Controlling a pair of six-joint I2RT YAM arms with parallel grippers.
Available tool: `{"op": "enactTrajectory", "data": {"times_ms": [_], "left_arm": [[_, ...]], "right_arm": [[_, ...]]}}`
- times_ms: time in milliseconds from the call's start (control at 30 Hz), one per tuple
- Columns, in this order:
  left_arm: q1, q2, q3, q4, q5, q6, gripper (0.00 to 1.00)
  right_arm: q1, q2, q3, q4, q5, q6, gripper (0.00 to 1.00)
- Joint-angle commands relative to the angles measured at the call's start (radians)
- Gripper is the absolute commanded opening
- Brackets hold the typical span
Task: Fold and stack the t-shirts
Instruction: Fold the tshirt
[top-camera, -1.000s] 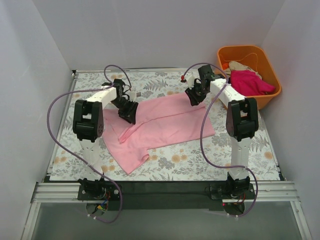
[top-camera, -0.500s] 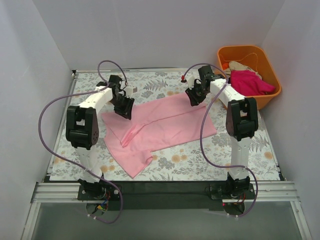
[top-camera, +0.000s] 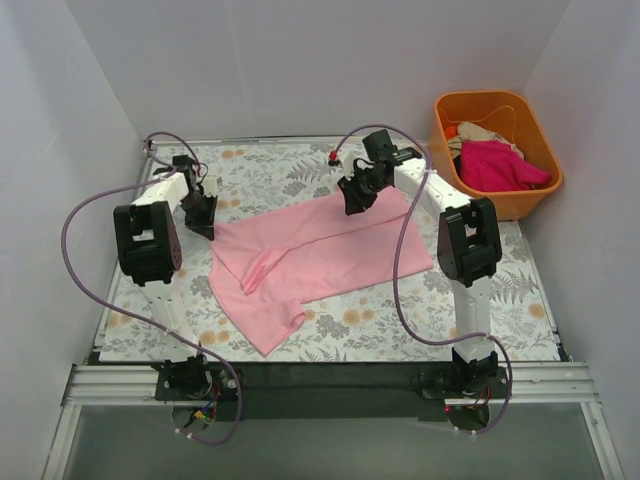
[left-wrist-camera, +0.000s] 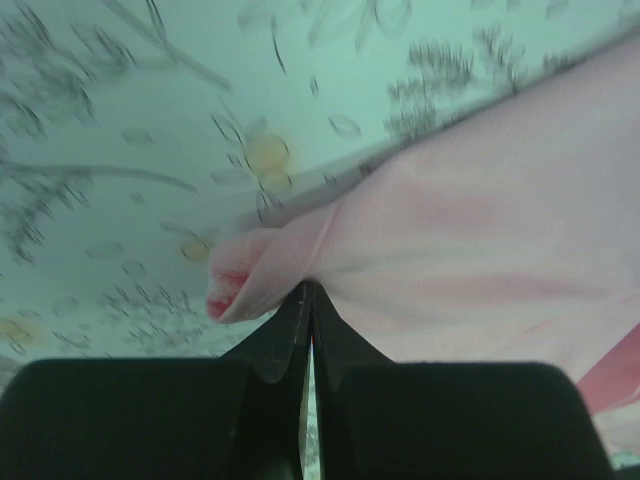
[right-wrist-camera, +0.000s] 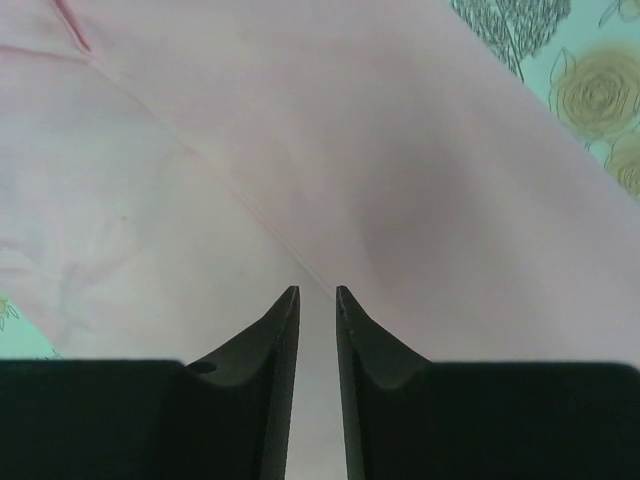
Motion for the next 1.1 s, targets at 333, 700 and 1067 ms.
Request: {"op": "enactTrajectory", "data": {"times_ms": [333,700,1067], "left_arm": [[0.072,0.435,0.714,-0.184,-0.036,0.025,0.17],[-0.016,-0.003,0.345,-0.11,0.222,0.042,0.37],[-0.178,0.027,0.22,-0.082,0.243,0.019,0.36]], "right_arm": [[-0.033,0.045,0.125,0.0,0.078,0.045,0.26],[-0.066,0.072,0.137,0.001,0.092,0.06,0.26],[-0.066,0.06,0.122,0.0,0.092,0.062,0.26]]}}
